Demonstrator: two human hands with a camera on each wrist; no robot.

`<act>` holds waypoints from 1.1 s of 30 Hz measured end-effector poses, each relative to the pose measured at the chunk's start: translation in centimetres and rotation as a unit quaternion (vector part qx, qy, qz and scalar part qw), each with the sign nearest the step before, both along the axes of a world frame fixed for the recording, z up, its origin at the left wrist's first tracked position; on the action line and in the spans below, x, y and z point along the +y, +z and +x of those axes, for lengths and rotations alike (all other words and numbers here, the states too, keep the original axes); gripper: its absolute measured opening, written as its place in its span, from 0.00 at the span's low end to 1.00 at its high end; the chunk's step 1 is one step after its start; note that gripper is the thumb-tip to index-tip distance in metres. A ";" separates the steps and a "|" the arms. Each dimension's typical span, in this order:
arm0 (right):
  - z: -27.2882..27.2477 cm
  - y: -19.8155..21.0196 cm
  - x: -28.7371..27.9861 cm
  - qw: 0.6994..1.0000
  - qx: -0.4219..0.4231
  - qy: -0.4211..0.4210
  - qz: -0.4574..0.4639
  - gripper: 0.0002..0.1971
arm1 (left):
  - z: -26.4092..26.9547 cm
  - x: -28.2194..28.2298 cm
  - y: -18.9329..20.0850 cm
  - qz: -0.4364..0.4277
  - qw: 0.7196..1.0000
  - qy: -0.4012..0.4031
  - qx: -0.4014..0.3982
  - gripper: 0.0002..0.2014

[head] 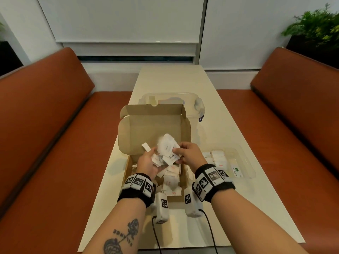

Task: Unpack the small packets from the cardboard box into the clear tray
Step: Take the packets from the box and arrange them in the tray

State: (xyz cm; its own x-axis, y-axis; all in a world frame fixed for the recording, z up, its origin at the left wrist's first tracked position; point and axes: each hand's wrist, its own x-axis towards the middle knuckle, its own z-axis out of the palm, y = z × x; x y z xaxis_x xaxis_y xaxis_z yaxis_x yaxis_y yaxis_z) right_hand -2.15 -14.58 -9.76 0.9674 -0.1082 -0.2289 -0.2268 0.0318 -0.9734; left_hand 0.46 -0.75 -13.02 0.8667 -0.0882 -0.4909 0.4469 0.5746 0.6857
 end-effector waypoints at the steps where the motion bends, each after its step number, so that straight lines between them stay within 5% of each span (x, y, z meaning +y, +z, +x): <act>1: 0.0 -0.1 0.4 1.000 0.009 0.010 -0.014 0.04 | -0.1 -0.4 0.1 -0.022 1.000 -0.007 0.015 0.16; 6: 0.1 -0.9 1.7 0.999 0.030 -0.005 -0.021 0.03 | -0.1 -0.6 0.1 -0.047 0.997 -0.052 0.012 0.30; 11: 0.3 -1.4 1.8 0.990 0.004 -0.034 -0.136 0.09 | -0.8 -0.1 0.2 0.007 0.993 -0.120 -0.021 0.18; 20: -0.1 -0.8 1.3 0.974 -0.085 -0.011 -0.211 0.04 | -0.8 0.8 -0.7 0.061 0.986 -0.146 -0.052 0.18; 29: 0.0 -0.6 0.6 0.955 -0.053 0.043 -0.290 0.11 | -1.2 0.2 -1.0 0.062 0.977 -0.192 -0.069 0.23; 33: 0.1 -1.4 0.3 0.943 -0.051 0.049 -0.324 0.10 | -1.0 -0.4 -0.8 0.045 0.984 -0.173 -0.011 0.13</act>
State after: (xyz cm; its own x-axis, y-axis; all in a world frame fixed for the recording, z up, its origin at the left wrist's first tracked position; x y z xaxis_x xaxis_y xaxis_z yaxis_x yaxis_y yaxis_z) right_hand -2.05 -14.32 -11.12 0.9934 -0.1024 -0.0516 -0.1027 -0.5937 -0.7981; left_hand -0.55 -1.17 -13.80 0.8025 -0.3372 -0.4922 0.5900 0.3261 0.7386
